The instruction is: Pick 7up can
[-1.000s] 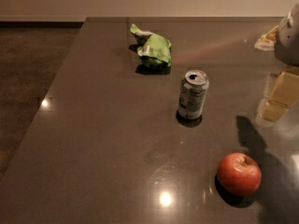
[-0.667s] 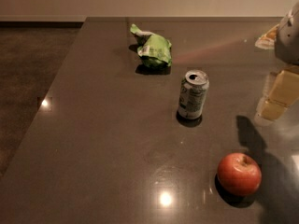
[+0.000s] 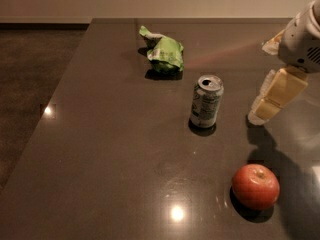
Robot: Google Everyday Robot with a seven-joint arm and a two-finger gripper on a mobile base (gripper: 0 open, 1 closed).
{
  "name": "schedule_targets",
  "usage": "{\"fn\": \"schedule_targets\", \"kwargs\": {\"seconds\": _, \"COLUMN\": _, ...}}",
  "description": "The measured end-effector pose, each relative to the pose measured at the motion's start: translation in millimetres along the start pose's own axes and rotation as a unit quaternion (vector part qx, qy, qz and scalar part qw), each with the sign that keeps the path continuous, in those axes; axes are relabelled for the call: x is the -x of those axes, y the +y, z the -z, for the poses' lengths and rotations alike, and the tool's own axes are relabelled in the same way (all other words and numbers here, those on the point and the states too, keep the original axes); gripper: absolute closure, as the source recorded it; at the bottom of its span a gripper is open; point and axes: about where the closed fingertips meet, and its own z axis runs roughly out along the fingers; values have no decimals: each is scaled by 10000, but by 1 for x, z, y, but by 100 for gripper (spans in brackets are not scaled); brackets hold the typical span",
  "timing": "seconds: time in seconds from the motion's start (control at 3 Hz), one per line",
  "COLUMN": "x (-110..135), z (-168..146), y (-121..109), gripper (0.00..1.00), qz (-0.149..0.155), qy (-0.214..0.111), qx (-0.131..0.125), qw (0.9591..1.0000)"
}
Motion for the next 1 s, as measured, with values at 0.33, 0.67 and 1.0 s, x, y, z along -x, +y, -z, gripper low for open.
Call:
{"fn": "schedule_targets", "kwargs": {"seconds": 0.33, "x": 15, "z": -21, "y": -2, "gripper": 0, "qz": -185, "qy": -323, "qx": 109, "qw": 9992}}
{"fn": "schedule_targets", "kwargs": {"seconds": 0.67, "x": 30, "z": -43, "y": 3, "gripper": 0, "qz": -240, "qy": -585, "qx": 227, "qw": 9977}}
{"fn": "schedule_targets", "kwargs": {"seconds": 1.0, "x": 45, "z": -62, "y": 9, "gripper": 0, "qz": -259, "qy": -840, "qx": 347, "qw": 9955}}
